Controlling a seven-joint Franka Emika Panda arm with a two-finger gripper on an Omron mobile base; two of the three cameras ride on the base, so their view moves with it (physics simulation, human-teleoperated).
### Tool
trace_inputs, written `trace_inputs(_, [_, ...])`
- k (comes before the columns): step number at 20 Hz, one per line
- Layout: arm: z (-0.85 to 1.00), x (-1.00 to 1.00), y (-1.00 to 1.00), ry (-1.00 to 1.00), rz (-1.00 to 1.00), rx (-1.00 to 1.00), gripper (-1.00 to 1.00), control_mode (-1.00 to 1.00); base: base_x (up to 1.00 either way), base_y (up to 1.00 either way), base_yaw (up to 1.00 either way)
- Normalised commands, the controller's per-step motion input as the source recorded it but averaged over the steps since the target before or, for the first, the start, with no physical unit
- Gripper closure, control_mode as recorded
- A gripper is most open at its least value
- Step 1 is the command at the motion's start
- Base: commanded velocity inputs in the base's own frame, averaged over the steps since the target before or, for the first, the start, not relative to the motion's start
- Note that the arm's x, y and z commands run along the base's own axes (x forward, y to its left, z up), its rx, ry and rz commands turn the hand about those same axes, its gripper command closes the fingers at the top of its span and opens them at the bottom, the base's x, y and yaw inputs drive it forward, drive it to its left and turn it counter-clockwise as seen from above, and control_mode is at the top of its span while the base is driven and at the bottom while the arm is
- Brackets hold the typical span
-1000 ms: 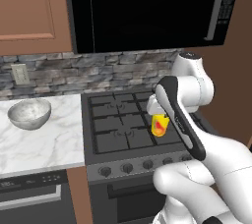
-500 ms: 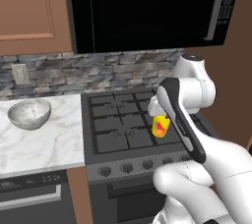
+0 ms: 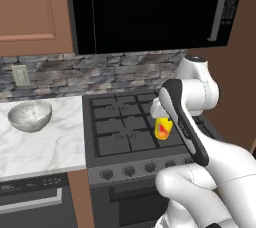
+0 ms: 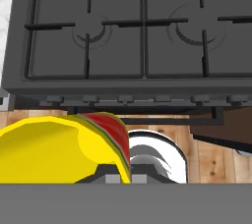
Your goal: Pick the cup and bowl from the counter and place them on the counter next to the sink.
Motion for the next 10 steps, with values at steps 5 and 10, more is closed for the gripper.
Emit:
trace_inputs(5, [0.00,0.00,0.00,0.00,0.00,0.00,1.00,-1.00,0.00,0.00,0.00])
trace_inputs(10, [0.00,0.00,0.00,0.00,0.00,0.00,1.00,1.00,0.00,0.00,0.00])
